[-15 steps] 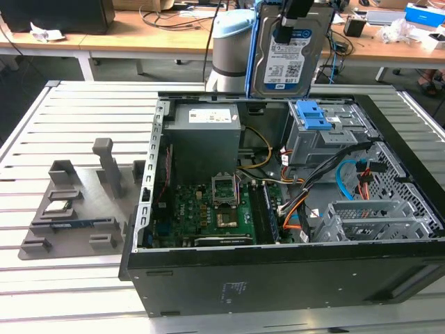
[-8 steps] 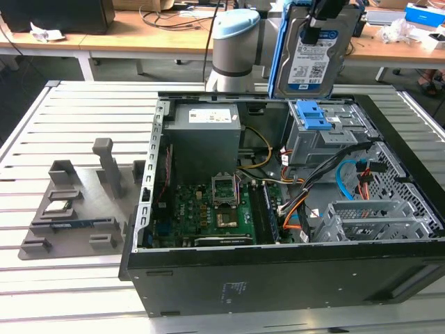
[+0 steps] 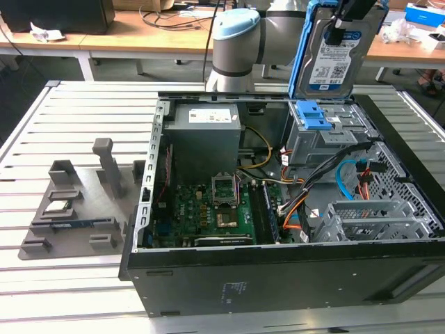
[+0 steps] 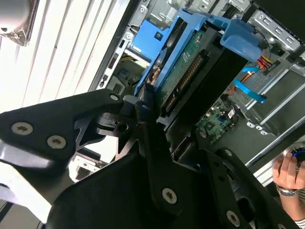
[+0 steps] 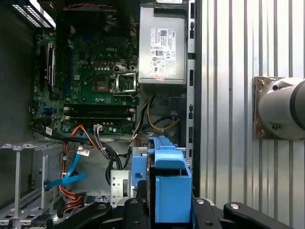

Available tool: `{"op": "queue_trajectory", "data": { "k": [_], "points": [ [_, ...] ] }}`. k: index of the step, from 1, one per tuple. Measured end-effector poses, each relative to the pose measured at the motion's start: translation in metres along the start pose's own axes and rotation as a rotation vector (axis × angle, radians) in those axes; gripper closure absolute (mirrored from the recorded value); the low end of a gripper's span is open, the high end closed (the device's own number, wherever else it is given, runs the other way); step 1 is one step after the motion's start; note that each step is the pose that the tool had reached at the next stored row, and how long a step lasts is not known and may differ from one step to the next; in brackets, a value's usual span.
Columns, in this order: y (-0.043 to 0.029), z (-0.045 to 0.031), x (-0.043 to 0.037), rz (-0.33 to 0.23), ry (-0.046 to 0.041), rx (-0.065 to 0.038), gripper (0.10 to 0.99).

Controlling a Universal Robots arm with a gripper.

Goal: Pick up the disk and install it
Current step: 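Pick up the disk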

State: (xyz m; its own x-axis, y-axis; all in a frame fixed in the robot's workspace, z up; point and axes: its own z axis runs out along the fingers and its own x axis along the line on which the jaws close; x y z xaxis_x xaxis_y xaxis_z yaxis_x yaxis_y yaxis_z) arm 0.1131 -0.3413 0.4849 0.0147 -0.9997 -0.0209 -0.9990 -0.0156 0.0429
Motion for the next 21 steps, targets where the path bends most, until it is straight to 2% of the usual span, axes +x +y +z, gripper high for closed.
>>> {"op": "queue_trajectory", "data": {
  "k": [1,3,8,9,13,15,17,21],
  "points": [
    [-0.0033,-0.0001,0.0000,0.000,0.0000,0.000,0.722],
    [-0.0193,-0.0008,0.0003,0.000,0.0000,0.000,0.722],
    [-0.0407,-0.0017,0.0007,0.000,-0.0001,0.000,0.722],
    [-0.0490,-0.0021,0.0007,0.000,0.0000,0.000,0.722],
    [-0.0630,-0.0027,0.0010,0.000,0.0000,0.000,0.722],
    [-0.0749,-0.0032,0.0011,0.000,0.0000,0.000,0.722],
    [-0.0835,-0.0036,0.0013,0.000,0.0000,0.000,0.722],
    [-0.0972,-0.0042,0.0015,0.000,0.0000,0.000,0.722]
  ]
}}
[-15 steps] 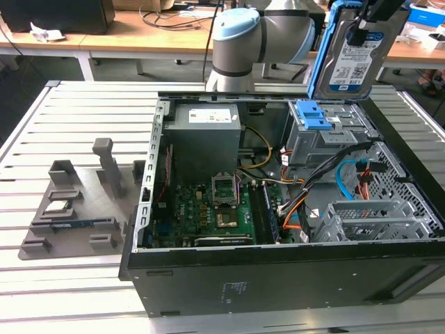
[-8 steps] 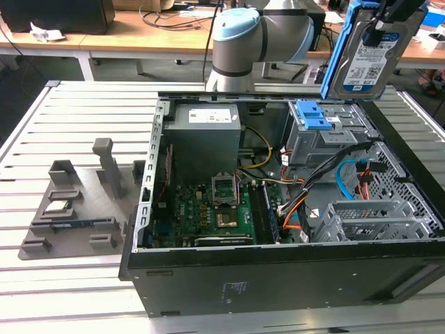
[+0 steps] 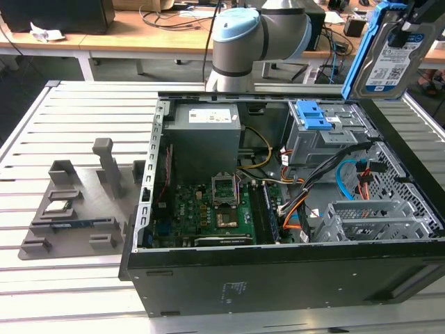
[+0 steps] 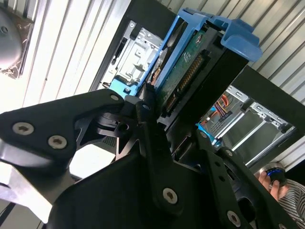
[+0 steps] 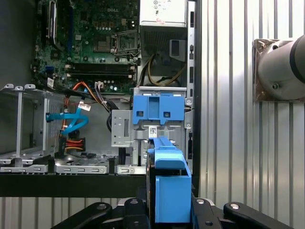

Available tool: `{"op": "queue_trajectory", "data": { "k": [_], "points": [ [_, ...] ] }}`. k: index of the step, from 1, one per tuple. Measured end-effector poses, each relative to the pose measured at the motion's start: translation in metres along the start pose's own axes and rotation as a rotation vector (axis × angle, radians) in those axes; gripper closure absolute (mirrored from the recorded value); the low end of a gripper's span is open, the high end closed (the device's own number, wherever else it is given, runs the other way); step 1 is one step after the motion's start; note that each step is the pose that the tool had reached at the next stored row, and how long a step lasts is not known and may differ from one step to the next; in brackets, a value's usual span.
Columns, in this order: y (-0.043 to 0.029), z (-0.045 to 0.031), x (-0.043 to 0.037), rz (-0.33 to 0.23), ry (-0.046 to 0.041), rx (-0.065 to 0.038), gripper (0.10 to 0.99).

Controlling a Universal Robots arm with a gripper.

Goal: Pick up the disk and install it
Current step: 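Pick up the disk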

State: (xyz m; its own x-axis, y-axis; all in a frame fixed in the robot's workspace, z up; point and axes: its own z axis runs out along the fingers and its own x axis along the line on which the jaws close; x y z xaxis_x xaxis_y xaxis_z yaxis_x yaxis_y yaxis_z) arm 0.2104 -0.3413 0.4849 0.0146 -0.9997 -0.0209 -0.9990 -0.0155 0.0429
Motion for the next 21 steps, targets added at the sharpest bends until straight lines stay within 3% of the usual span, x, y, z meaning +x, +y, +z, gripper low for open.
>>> {"op": "queue_trajectory", "data": {
  "k": [2,10,15,21],
  "points": [
    [-0.0031,-0.0001,0.0000,0.000,-0.0001,0.000,0.722],
    [-0.0038,-0.0002,0.0031,0.000,0.0001,0.000,0.722],
    [-0.0035,-0.0006,0.0210,0.000,0.0012,0.000,0.722],
    [-0.0031,-0.0010,0.0448,0.000,0.0115,0.000,0.722]
  ]
}}
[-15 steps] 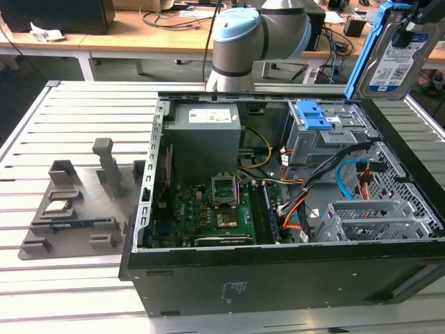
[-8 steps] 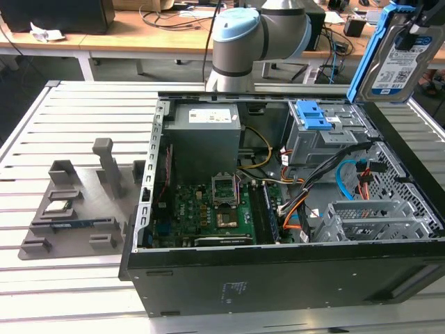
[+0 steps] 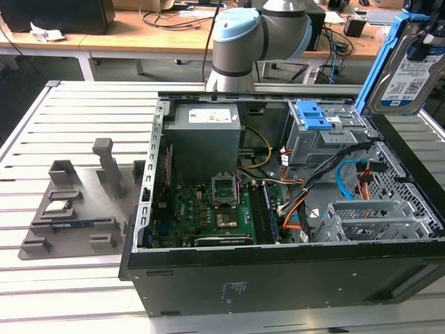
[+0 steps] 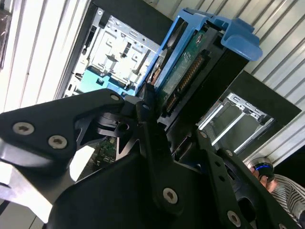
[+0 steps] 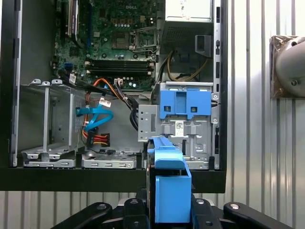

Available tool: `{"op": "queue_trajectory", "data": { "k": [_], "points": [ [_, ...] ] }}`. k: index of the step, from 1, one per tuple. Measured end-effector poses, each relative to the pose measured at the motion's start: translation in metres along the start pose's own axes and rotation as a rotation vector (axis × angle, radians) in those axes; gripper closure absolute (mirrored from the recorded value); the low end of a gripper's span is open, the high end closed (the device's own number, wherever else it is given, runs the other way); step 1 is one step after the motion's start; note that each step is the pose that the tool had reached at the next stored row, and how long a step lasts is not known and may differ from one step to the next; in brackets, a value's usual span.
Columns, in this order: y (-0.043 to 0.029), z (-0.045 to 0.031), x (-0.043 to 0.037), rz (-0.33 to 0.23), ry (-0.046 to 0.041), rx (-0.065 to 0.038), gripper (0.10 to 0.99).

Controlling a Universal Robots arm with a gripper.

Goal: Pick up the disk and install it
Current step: 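Pick up the disk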

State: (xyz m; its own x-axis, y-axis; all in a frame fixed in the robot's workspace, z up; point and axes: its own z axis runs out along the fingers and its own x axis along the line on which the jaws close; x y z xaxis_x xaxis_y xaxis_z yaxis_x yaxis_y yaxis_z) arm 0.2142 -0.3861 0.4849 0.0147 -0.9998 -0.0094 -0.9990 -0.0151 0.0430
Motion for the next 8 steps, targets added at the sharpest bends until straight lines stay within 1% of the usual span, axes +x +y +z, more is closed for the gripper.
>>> {"op": "queue_trajectory", "data": {
  "k": [2,3,4,6,7,8],
  "points": [
    [0.0001,0.0000,0.0061,0.000,0.0018,0.000,0.722],
    [0.0001,0.0000,0.0082,0.000,0.0020,0.000,0.722],
    [0.0002,0.0000,0.0119,0.000,0.0020,0.000,0.722],
    [0.0002,0.0000,0.0157,0.000,0.0020,0.000,0.722],
    [0.0003,0.0000,0.0196,0.000,0.0021,0.000,0.722],
    [0.0003,0.0000,0.0218,0.000,0.0020,0.000,0.722]
  ]
}}
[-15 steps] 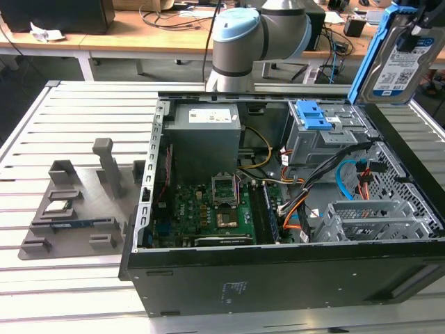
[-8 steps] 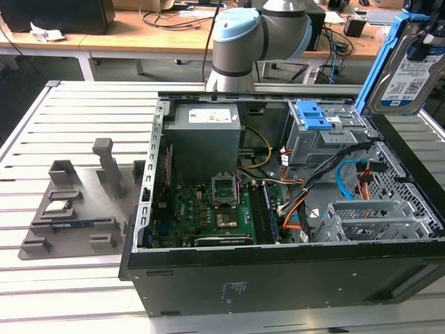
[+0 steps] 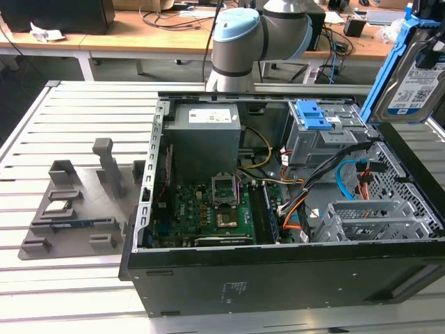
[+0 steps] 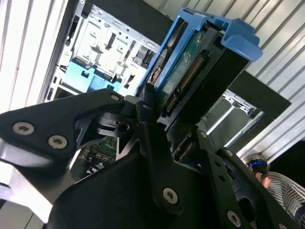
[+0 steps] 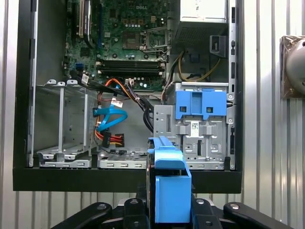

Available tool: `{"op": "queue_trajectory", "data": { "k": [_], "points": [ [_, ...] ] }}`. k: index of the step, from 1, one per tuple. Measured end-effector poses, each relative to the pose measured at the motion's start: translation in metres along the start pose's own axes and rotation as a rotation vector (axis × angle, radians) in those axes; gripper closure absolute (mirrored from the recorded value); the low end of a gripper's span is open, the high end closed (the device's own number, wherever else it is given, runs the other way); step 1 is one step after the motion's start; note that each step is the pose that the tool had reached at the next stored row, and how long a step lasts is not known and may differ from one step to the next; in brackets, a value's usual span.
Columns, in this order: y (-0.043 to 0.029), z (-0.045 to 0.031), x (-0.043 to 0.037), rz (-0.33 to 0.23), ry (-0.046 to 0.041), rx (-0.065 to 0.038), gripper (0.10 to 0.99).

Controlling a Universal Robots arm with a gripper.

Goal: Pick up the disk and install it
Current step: 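Pick up the disk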

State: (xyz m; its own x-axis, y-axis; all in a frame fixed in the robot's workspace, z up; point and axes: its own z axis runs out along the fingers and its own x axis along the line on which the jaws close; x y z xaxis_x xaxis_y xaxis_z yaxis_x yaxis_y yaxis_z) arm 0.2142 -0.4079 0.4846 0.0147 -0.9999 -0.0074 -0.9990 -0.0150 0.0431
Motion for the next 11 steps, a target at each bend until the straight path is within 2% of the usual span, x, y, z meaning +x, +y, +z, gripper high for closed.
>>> {"op": "queue_trajectory", "data": {
  "k": [11],
  "points": [
    [0.0003,0.0001,0.0211,0.000,0.0001,0.000,0.722]
  ]
}}
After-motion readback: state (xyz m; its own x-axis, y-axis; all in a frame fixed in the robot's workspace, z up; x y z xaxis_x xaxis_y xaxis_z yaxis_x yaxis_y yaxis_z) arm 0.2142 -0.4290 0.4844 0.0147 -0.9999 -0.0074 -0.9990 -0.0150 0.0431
